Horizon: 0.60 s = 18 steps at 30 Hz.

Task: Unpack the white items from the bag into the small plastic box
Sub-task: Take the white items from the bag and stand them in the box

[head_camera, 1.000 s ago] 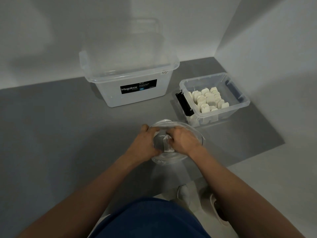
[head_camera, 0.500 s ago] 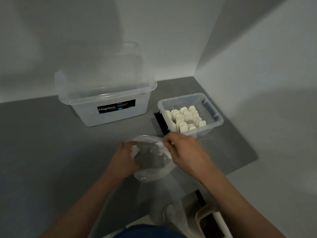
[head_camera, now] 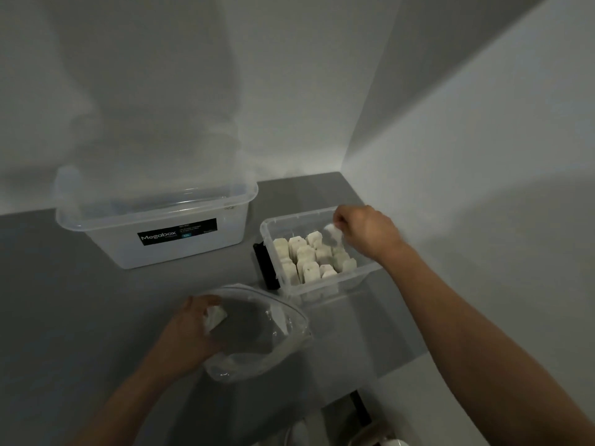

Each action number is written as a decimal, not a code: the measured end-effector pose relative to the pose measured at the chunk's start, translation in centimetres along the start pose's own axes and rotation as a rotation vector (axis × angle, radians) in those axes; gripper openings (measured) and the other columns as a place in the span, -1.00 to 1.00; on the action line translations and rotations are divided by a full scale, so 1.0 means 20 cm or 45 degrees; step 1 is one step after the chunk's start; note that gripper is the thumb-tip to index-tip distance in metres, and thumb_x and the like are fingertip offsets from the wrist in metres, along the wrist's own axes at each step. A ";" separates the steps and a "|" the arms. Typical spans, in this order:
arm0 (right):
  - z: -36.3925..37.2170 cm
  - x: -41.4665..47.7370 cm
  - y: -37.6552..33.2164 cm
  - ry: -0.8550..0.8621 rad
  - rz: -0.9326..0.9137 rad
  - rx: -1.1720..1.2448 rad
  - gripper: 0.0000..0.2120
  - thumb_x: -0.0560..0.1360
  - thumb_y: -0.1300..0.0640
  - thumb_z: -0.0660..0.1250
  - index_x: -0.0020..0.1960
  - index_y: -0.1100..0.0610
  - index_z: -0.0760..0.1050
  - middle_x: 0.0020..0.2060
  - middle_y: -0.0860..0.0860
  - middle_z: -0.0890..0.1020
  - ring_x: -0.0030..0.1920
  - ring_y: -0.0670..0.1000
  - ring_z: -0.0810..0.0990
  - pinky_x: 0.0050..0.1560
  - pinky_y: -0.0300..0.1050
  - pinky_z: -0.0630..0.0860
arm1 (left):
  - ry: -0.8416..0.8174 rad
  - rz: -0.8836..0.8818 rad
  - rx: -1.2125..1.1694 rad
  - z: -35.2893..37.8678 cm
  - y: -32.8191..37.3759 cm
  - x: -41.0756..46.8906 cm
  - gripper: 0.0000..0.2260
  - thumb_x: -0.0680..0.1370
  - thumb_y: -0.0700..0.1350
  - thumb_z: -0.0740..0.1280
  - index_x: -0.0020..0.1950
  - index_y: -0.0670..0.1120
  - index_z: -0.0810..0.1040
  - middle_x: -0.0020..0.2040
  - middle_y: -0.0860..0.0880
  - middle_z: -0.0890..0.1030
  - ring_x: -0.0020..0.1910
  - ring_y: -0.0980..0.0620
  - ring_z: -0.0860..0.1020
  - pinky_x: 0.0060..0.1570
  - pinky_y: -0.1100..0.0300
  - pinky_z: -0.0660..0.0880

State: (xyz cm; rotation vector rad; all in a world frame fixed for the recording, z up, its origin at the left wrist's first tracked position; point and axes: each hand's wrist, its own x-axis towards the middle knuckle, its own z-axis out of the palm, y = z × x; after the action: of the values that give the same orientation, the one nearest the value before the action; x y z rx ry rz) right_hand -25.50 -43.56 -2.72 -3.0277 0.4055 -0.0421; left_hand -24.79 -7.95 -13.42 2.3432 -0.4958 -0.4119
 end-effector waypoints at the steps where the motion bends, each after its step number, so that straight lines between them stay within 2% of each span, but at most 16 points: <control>1: 0.05 0.03 0.01 -0.081 -0.011 -0.040 -0.85 0.63 0.11 0.19 0.09 0.02 0.53 0.01 0.07 0.65 -0.08 0.16 0.60 -0.14 -0.06 0.46 | -0.005 0.012 0.003 0.00 0.01 -0.01 -0.44 0.24 -0.20 0.59 0.14 0.09 0.48 0.01 0.03 0.44 -0.05 0.00 0.50 -0.10 0.22 0.34; 3: 0.14 0.08 0.03 -0.217 -0.031 -0.083 -0.85 0.64 0.09 0.18 0.09 0.01 0.52 0.04 0.08 0.64 -0.06 0.16 0.63 -0.10 -0.03 0.53 | -0.029 0.022 0.032 -0.01 0.01 -0.01 -0.50 0.24 -0.20 0.58 0.01 0.17 0.43 -0.02 0.05 0.45 -0.13 0.07 0.47 -0.18 0.28 0.32; 6: 0.25 0.14 0.05 -0.299 -0.047 -0.123 -0.86 0.62 0.11 0.18 0.06 0.00 0.52 0.02 0.09 0.63 -0.06 0.16 0.63 -0.10 -0.02 0.55 | -0.048 -0.001 0.096 -0.01 0.00 -0.02 -0.54 0.26 -0.19 0.56 -0.02 0.17 0.46 -0.04 0.07 0.45 -0.21 0.11 0.46 -0.25 0.40 0.29; 10: 0.34 0.16 0.07 -0.250 -0.077 -0.189 -0.85 0.63 0.12 0.18 0.06 0.03 0.53 -0.05 0.10 0.64 -0.03 0.20 0.63 -0.10 -0.01 0.53 | 0.001 -0.054 0.131 -0.01 -0.01 -0.03 -0.55 0.25 -0.18 0.57 0.06 0.04 0.52 -0.01 0.03 0.52 -0.16 -0.04 0.55 -0.20 0.15 0.41; 13: 0.36 0.15 0.07 -0.205 -0.083 -0.170 -0.85 0.64 0.10 0.19 0.08 0.06 0.53 -0.05 0.11 0.66 -0.03 0.20 0.63 -0.08 0.00 0.53 | 0.010 -0.066 0.101 0.00 -0.02 -0.03 -0.53 0.25 -0.19 0.58 0.09 0.02 0.51 0.02 0.03 0.52 -0.18 -0.03 0.53 -0.21 0.18 0.37; 16: 0.32 0.12 0.06 -0.203 -0.033 -0.099 -0.79 0.63 0.06 0.25 0.22 0.02 0.54 0.06 0.11 0.68 0.07 0.20 0.65 0.01 0.04 0.57 | -0.014 -0.032 0.120 -0.01 -0.03 -0.03 -0.46 0.25 -0.19 0.58 0.17 0.03 0.49 0.04 0.06 0.49 -0.12 0.02 0.51 -0.21 0.28 0.33; 18: 0.27 0.10 0.05 -0.134 0.027 0.011 -0.72 0.61 0.06 0.28 0.30 -0.02 0.53 0.12 0.06 0.69 0.14 0.17 0.65 0.07 0.04 0.58 | -0.036 -0.017 0.104 -0.02 -0.04 -0.03 -0.43 0.25 -0.17 0.57 0.21 0.05 0.47 0.08 0.05 0.48 -0.08 0.04 0.50 -0.16 0.28 0.34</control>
State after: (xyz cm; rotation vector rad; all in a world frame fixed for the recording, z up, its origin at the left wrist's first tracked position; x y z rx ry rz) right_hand -23.69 -44.53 -8.12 -3.0001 0.4271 0.1160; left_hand -24.97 -7.02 -13.62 2.4231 -0.5200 -0.4394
